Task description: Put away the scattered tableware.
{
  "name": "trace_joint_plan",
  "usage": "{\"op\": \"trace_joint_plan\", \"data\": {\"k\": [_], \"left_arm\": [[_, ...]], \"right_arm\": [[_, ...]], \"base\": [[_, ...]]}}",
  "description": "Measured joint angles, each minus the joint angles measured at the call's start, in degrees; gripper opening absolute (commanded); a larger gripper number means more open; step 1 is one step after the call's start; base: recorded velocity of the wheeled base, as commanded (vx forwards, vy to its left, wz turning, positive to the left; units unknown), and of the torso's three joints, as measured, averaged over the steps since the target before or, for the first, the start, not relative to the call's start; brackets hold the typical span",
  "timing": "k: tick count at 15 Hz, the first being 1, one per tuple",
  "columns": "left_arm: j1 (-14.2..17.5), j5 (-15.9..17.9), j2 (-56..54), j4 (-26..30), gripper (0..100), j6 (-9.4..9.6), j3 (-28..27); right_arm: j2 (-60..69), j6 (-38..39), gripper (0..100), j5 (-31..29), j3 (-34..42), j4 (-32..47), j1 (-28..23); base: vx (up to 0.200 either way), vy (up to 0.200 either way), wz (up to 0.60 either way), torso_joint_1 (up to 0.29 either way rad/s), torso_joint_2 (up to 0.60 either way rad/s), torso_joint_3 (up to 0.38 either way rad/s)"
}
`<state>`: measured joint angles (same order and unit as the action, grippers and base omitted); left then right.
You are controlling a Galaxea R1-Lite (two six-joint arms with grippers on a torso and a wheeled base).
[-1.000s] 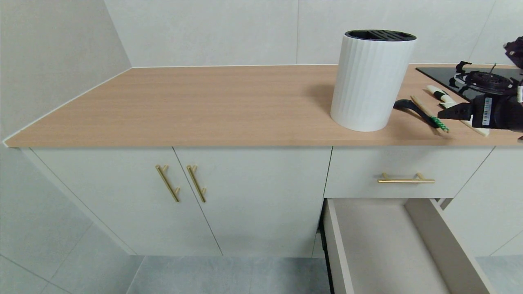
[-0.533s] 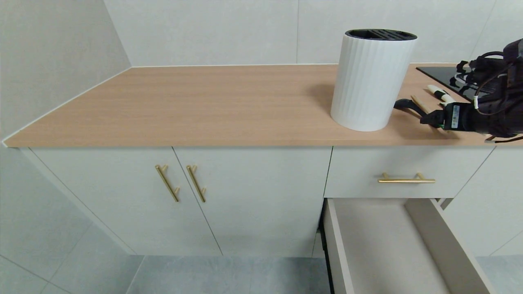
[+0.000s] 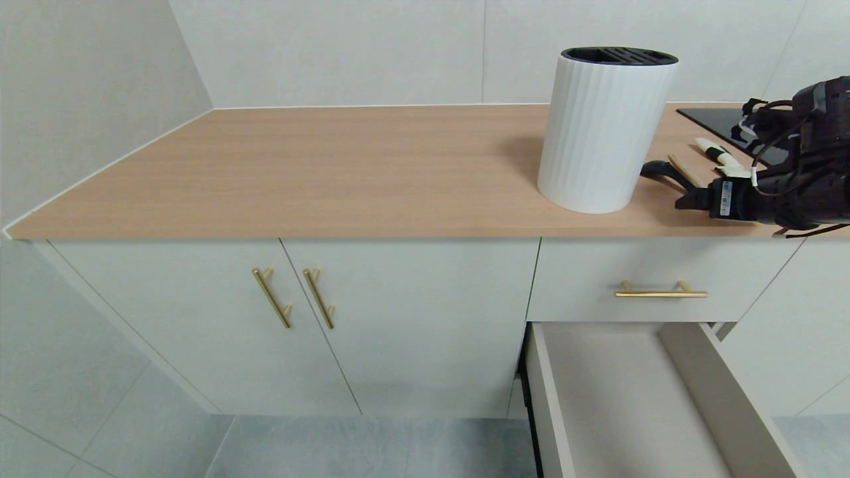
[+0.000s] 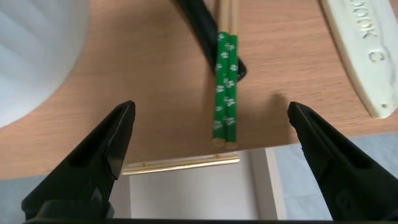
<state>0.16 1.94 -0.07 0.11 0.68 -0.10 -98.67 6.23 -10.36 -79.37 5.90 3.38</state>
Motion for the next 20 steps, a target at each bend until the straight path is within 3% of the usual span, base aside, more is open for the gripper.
{"op": "trace_joint_plan", "data": {"k": [3,4,15,20], "left_arm": [[0.0,0.0,0.0,0.0,100,0.02,0.0],[0.0,0.0,0.0,0.0,100,0.02,0.0],[0.0,0.0,0.0,0.0,100,0.00,0.0],[0.0,0.0,0.0,0.0,100,0.02,0.0]], "right_arm": [[-0.2,-0.1,100,0.0,0.0,0.0,-0.2],[-0.2,-0.1,0,0.0,0.0,0.1,-0.2],[2.5,-0.2,0,0.0,0.6,0.5,-1.0],[9.3,-0.2,0,1.0,5.7,3.0,-0.8]], "base": [[0.000,0.000,0.00,0.000,0.00,0.000],[0.000,0.000,0.00,0.000,0.00,0.000],[0.000,0.000,0.00,0.000,0.00,0.000],[0.000,0.000,0.00,0.000,0.00,0.000]]}}
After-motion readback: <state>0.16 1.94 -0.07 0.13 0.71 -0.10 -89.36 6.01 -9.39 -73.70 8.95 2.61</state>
